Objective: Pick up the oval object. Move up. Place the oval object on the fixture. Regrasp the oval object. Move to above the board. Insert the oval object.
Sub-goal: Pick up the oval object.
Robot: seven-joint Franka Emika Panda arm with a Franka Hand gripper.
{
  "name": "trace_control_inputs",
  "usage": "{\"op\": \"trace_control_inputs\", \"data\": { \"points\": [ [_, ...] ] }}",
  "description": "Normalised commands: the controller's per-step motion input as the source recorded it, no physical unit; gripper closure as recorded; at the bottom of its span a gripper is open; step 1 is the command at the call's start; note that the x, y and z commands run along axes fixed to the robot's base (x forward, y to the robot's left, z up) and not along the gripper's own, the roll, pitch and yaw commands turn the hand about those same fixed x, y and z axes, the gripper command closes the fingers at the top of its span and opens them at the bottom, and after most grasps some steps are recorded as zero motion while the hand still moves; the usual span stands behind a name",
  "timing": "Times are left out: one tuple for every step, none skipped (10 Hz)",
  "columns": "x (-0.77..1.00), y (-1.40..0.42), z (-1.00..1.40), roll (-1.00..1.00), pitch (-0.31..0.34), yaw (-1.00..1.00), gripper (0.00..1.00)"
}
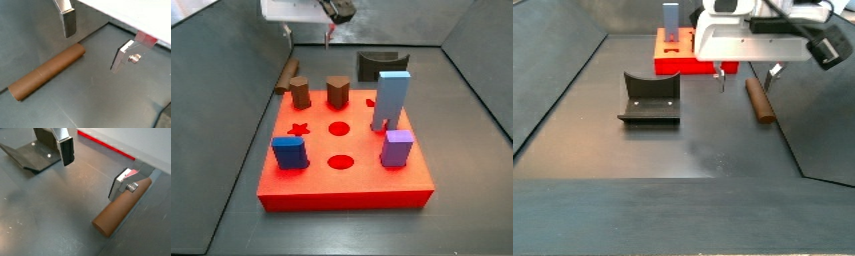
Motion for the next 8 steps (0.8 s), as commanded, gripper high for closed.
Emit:
{"op": "trace_control_inputs", "data": {
  "points": [
    [0.0, -0.77, -0.64, 0.0, -0.097, 0.19, 0.0],
    [-0.11, -0.81, -0.38, 0.06, -0.109, 0.32, 0.0],
    [-0.25, -0.46, -0.39, 0.06, -0.1, 0.24, 0.0],
    [-0.25, -0.47, -0.42, 0.03, -0.104, 0.25, 0.0],
    [-0.26, -0.52, -0.42, 0.01, -0.114, 0.26, 0.0],
    [-0.31, -0.38, -0.31, 0.0, -0.113, 0.18, 0.0],
    [-0.13, -0.29, 0.0, 0.0, -0.089, 0.01, 0.0],
    [-0.16, -0.22, 0.01, 0.01, -0.079, 0.0, 0.0]
  ]
}}
